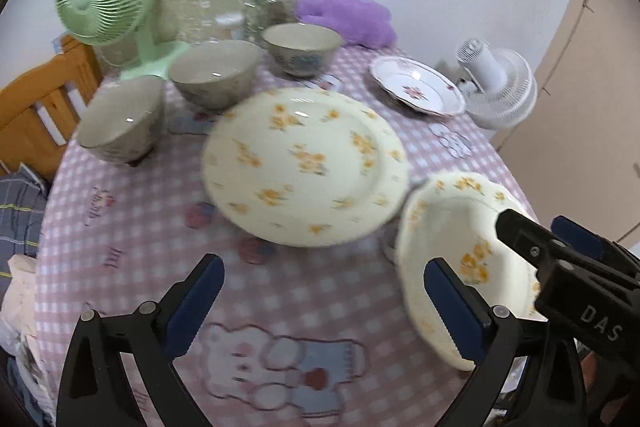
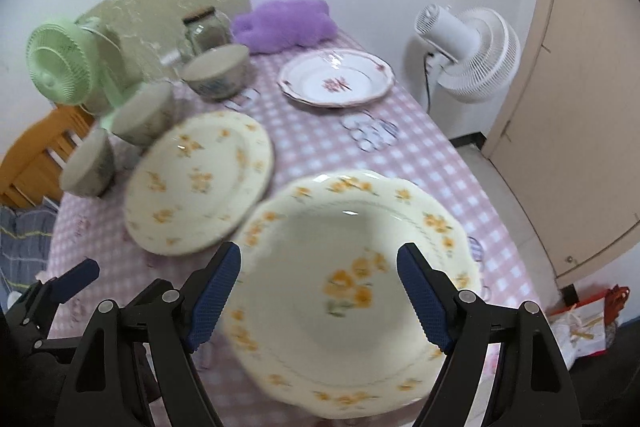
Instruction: Organize plates and bowls
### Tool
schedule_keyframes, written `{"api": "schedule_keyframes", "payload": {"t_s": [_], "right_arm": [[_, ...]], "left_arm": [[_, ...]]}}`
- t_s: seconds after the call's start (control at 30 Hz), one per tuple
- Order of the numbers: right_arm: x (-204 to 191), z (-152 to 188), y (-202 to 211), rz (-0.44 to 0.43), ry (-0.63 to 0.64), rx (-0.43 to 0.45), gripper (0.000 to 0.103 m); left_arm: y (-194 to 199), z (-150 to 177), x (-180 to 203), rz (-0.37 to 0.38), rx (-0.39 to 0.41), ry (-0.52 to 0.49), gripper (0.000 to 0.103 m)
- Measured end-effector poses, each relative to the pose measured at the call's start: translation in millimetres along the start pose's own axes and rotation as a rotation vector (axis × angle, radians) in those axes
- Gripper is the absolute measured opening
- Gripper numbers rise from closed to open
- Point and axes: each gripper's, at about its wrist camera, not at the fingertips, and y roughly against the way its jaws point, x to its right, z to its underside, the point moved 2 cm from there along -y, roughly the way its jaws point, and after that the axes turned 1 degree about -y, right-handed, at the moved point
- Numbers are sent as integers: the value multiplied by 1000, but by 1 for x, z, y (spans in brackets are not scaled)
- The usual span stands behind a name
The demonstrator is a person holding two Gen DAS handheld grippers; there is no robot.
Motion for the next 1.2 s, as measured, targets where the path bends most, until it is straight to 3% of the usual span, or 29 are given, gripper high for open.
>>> {"api": "schedule_keyframes", "payload": {"t_s": [0.3, 0.53, 0.8, 0.97, 1.2], "right_arm": [[-46, -30, -6, -43, 49, 41, 83], [-65, -71, -50, -102, 101, 30, 83], [-72, -97, -120, -139, 136, -44, 83], [-74, -101, -155, -147, 137, -93, 81], [-81, -97, -186, -159, 156, -165, 69]], "left_arm": [[-4, -34, -37, -81, 39, 53, 100], [-37, -68, -48, -170, 65, 95, 99], [-90, -82, -55, -224, 17, 141, 85], [-117, -81, -58, -230, -29, 180, 85], [-137, -79, -57, -256, -74, 179, 82]]}}
